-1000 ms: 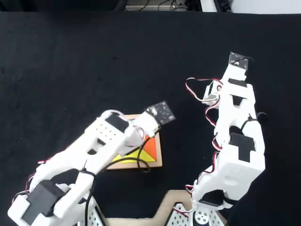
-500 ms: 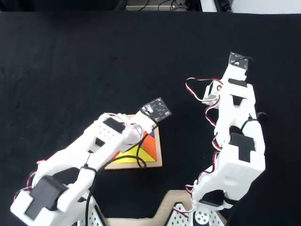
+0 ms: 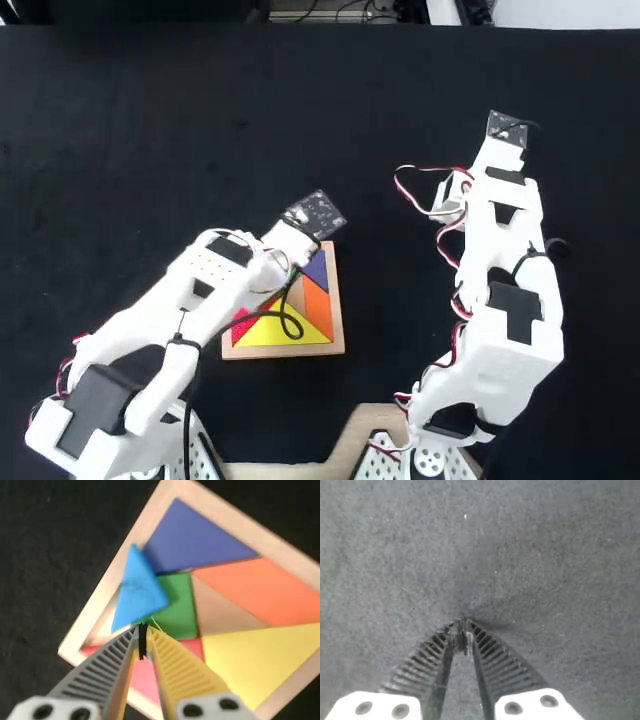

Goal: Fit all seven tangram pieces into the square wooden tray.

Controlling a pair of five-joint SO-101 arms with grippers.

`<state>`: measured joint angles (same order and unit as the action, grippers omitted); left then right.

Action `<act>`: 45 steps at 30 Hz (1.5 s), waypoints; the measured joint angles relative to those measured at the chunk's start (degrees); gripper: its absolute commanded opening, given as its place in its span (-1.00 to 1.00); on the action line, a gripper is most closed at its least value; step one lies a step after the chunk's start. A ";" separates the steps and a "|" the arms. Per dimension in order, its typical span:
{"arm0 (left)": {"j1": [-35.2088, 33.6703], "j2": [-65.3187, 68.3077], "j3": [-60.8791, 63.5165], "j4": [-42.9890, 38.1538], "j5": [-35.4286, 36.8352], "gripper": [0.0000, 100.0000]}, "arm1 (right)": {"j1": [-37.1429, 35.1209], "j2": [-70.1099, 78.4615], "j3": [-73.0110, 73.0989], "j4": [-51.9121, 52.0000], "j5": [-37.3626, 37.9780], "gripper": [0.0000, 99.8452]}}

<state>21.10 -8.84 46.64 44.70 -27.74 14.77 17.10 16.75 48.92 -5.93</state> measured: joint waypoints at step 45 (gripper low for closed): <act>-41.76 -48.35 33.67 -9.41 29.63 -0.94 | -38.15 -11.34 -12.31 34.55 38.59 -0.98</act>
<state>-20.66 -57.19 80.31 35.30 1.89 -23.38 5.76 4.44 83.47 32.66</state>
